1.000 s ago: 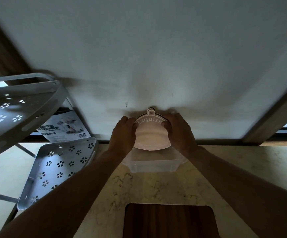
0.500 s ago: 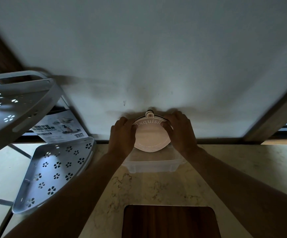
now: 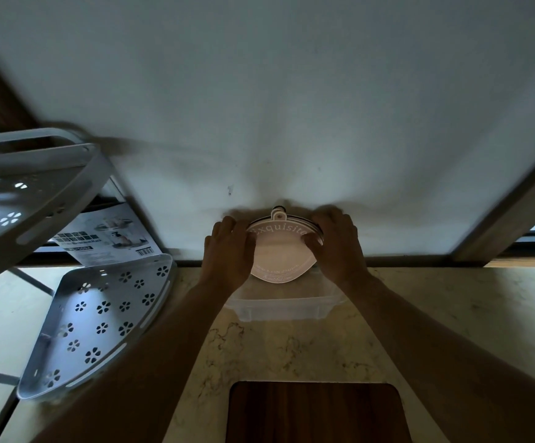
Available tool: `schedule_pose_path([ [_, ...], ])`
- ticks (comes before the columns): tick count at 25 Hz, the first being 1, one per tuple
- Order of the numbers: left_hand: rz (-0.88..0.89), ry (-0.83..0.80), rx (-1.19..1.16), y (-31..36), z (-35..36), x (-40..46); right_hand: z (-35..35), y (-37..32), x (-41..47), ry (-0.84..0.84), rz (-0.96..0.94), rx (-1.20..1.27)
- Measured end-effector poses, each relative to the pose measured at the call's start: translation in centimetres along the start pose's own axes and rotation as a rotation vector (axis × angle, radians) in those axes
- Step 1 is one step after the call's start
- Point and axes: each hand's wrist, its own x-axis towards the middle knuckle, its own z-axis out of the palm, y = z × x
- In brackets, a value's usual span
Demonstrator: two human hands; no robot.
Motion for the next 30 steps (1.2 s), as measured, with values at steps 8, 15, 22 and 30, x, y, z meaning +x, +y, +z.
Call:
schedule_pose_path([
  [8, -0.04, -0.034, -0.08, -0.5, 0.0, 0.4, -0.4, -0.2, 0.1, -0.054, -0.016, -0.129],
  [15, -0.007, -0.072, -0.17, -0.9, -2.1, 0.6, -2.3, -0.6, 0.4, -0.163, -0.163, -0.206],
  [22, 0.081, -0.018, -0.065, -1.6, -1.0, -0.5, -1.8, -0.1, -0.3, -0.25, -0.218, -0.213],
  [30, 0.125, -0.004, -0.034, -1.6, -0.9, -0.3, -1.9, -0.2, 0.2, -0.278, -0.208, -0.22],
])
